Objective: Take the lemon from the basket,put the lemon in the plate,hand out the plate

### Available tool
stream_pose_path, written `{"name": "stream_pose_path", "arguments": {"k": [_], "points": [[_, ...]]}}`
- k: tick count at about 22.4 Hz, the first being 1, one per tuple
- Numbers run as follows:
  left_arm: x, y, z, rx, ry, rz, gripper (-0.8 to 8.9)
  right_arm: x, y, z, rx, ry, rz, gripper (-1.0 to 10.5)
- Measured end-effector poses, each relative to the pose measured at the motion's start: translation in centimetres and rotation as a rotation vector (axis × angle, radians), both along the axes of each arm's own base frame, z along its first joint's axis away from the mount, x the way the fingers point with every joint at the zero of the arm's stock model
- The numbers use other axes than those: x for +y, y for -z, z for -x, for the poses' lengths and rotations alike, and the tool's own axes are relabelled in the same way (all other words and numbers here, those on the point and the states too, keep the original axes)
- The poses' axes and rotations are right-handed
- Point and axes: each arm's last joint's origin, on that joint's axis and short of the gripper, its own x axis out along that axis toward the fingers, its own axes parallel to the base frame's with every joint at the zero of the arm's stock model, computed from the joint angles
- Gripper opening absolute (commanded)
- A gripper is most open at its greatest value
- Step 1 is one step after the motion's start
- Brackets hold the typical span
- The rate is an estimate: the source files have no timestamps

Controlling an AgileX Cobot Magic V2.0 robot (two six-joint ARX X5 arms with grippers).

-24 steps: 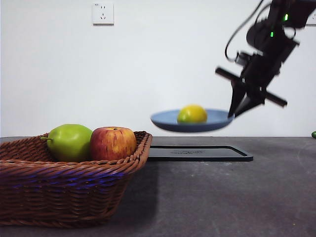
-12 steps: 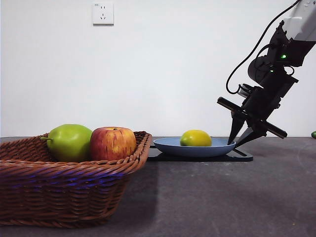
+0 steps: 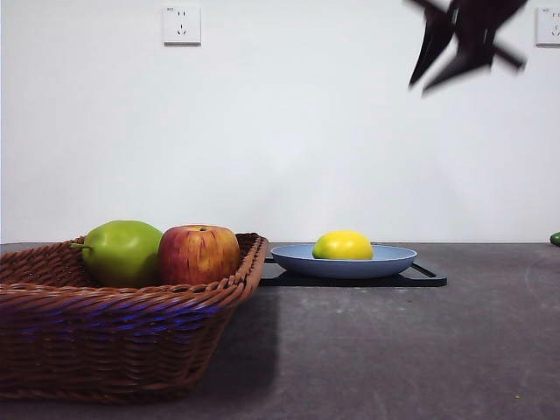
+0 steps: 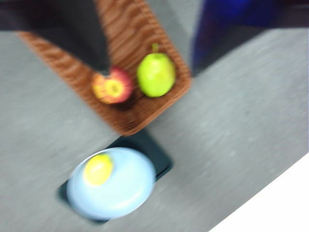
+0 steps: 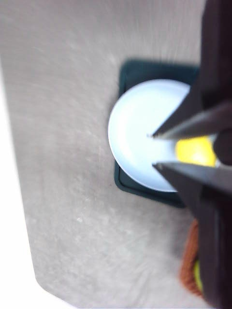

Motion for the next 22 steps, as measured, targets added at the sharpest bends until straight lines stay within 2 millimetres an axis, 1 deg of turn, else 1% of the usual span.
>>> {"name": "stream_pose_path", "arguments": {"k": [1,3,7,9,11,12,14,16,17,19,22], "points": [[0.2,0.1,-0.6,-0.006,-0.009,-0.016,0.9,0.3,-1.5,1.8,-0.036,0.0,0.058,0.1],[0.7,-0.1,-1.7,-0.039,-0.028,-0.003,0.1,0.8,-3.7,4.8,-0.097,0.005,0.152,0.0],[2.4,-0.3,-3.5,-0.003,-0.007,0.086,0.05,1.5,-6.7,9.5,-0.227,0.018,0.22,0.0],[3.2,-0.6,-4.2,0.001,0.013,0.142,0.05,1.7,-7.2,12.0,-0.316,0.032,0.225,0.0],[3.7,-1.2,-4.2,-0.03,0.038,0.195,0.05,1.7,-6.7,14.2,-0.395,0.046,0.215,0.0],[3.9,-1.6,-3.9,-0.06,0.048,0.217,0.05,1.7,-5.9,15.2,-0.43,0.059,0.211,0.0],[4.4,-2.3,-3.1,-0.128,0.057,0.251,0.05,1.3,-4.0,17.2,-0.495,0.094,0.203,0.0],[5.2,-2.3,-1.9,-0.195,0.066,0.281,0.05,0.8,-2.0,19.1,-0.542,0.101,0.169,0.0],[5.5,-1.8,-1.4,-0.227,0.07,0.298,0.05,0.5,-1.0,20.0,-0.556,0.11,0.157,0.0],[6.1,0.0,-0.3,-0.283,0.073,0.324,0.05,-0.2,0.8,21.5,-0.576,0.146,0.151,0.0],[6.9,2.8,0.8,-0.338,0.073,0.349,0.05,-0.7,2.1,23.0,-0.602,0.155,0.135,0.0]]}}
